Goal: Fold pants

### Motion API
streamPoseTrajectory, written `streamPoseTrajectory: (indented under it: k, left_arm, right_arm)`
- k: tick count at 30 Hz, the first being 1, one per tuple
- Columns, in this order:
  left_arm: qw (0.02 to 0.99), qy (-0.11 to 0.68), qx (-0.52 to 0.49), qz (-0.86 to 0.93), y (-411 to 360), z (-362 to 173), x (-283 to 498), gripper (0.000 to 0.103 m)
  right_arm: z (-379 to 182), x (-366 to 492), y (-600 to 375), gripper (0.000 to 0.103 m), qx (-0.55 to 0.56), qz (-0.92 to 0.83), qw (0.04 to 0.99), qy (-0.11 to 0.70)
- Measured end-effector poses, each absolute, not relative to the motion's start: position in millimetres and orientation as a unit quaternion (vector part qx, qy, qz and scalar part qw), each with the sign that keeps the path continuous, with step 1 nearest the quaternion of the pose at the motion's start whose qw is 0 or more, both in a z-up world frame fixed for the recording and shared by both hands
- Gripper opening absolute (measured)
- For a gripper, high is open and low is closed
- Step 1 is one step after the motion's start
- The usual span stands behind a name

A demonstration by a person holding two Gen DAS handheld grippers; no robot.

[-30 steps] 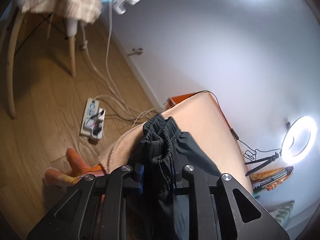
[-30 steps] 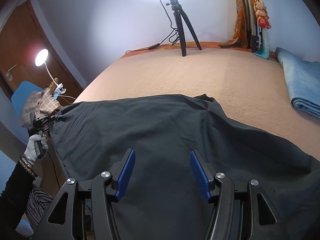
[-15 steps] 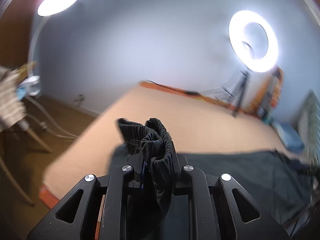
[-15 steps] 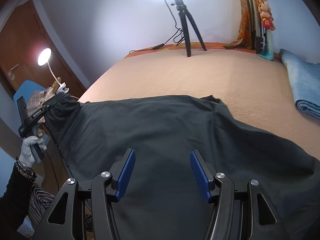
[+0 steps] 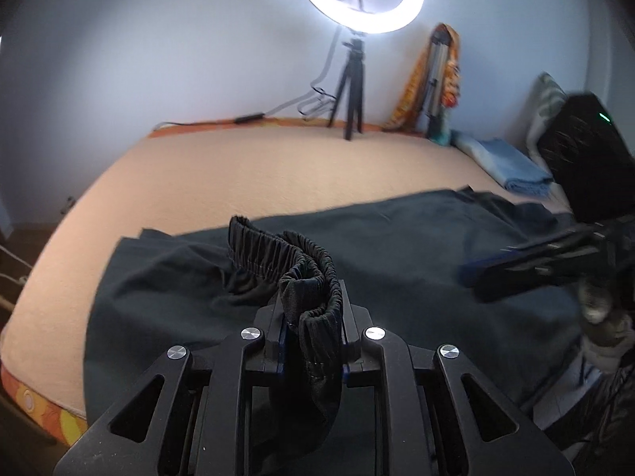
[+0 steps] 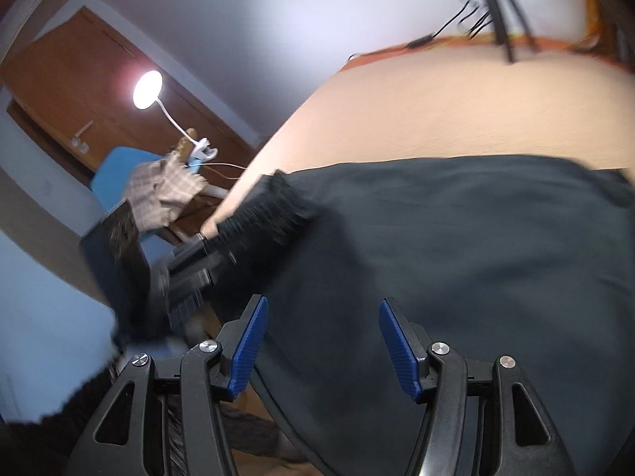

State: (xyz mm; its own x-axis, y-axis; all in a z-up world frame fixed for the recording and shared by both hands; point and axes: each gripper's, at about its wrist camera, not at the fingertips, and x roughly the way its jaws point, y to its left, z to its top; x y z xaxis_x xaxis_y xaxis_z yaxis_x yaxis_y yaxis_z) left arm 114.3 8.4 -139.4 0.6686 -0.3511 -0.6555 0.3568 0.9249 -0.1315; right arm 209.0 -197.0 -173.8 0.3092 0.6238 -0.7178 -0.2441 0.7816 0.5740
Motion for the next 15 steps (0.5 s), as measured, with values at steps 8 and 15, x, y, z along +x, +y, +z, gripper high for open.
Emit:
streamPoseTrajectory:
  k: [8, 15]
  left_arm:
    - [0.864, 0.417, -0.028, -0.282, 17.8, -143.7, 97.6, 0.027]
    - [0.843, 0.428, -0.055, -0.321, 14.2, -145.8, 90.4, 0.031]
  right_arm:
    - [-226.3, 242.4, -163.4, 0.065, 0.305, 0.297, 0.72, 0.548]
    - [-226.3, 242.4, -151.8, 0.074, 0.339, 0.297, 0.708, 0.543]
